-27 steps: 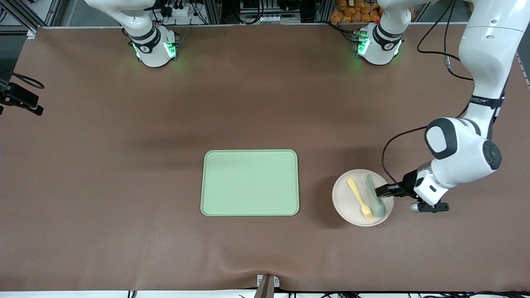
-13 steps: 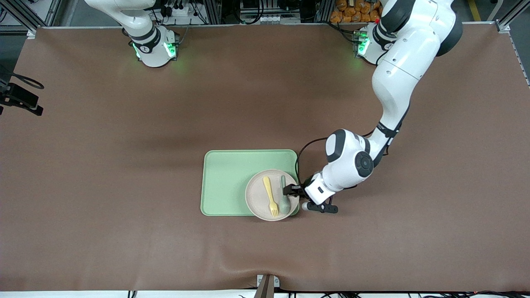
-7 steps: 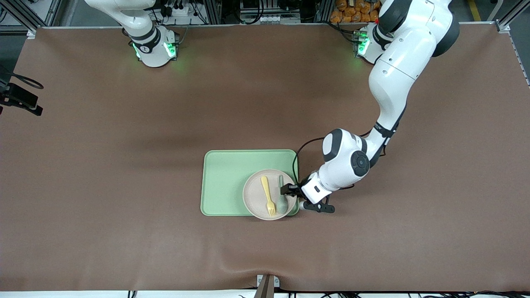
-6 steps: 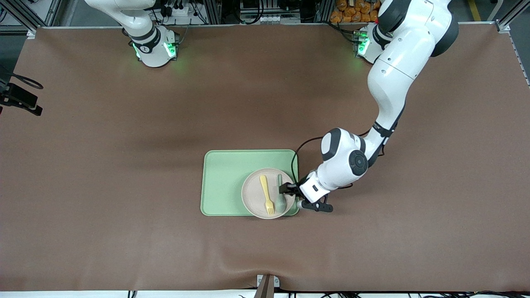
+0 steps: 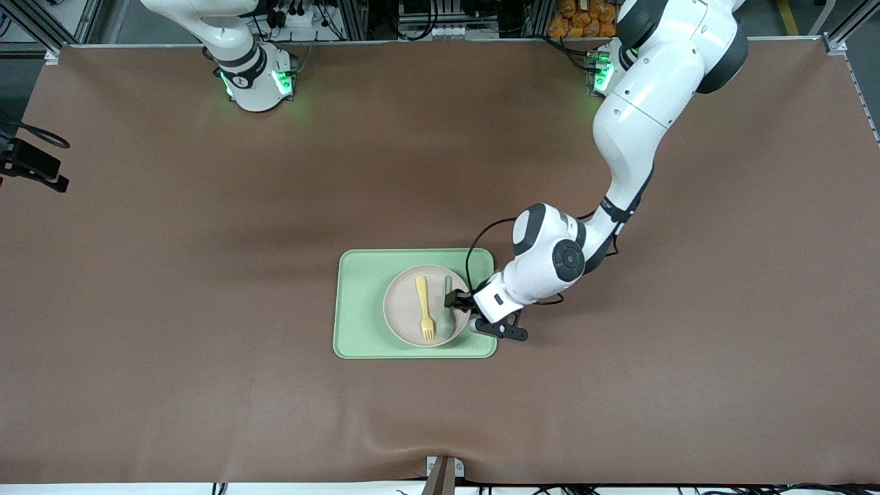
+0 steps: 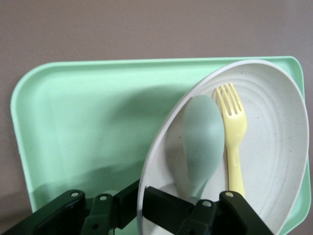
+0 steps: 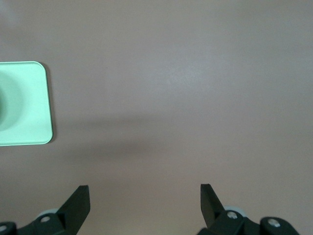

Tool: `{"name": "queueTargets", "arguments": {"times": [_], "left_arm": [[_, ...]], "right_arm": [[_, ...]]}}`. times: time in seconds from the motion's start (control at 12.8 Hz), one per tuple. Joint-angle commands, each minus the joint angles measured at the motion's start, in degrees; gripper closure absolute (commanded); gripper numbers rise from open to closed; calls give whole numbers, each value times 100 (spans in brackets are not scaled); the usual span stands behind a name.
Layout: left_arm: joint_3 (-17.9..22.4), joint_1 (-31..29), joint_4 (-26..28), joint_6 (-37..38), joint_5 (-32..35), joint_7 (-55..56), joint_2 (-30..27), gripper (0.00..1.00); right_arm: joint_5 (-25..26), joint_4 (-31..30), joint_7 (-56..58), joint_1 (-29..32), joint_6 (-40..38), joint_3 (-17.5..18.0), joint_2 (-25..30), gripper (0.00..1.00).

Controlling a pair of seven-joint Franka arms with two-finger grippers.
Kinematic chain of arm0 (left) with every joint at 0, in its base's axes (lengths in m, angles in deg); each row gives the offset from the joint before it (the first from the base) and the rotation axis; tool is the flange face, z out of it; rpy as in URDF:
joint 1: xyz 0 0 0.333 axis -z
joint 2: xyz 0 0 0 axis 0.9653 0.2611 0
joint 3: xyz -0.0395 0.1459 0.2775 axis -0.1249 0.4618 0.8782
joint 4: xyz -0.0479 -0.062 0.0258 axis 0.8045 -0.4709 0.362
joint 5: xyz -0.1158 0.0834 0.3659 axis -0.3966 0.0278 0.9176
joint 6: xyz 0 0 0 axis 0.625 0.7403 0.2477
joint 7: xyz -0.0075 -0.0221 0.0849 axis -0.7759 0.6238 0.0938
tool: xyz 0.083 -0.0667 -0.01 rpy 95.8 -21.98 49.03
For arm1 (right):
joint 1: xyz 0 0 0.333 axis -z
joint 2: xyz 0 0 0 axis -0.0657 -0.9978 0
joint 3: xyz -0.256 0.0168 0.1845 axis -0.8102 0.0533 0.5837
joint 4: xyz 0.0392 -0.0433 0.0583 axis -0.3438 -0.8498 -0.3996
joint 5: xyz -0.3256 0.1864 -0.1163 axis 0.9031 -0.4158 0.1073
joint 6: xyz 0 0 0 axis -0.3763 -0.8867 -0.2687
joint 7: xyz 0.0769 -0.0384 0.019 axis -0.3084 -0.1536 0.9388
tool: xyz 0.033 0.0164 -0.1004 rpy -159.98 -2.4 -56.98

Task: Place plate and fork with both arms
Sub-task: 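Push the plate to the tray's middle and open the left gripper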

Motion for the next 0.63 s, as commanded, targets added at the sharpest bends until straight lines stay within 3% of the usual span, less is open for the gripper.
{"name": "queueTargets", "arguments": {"times": [0.0,0.47,0.55], "left_arm": [[59,66,-85,13,-56,18,48,100],[147,216,-84,4,-56,9,171,100],[156,216,-84,4,-74,27,162,77]], "right_arm": [[-87,90,-32,131,-62,92,-39,0],[-87,90,-32,131,-62,92,-39,0],[-87,90,-32,131,-71,92,-39,0]]}}
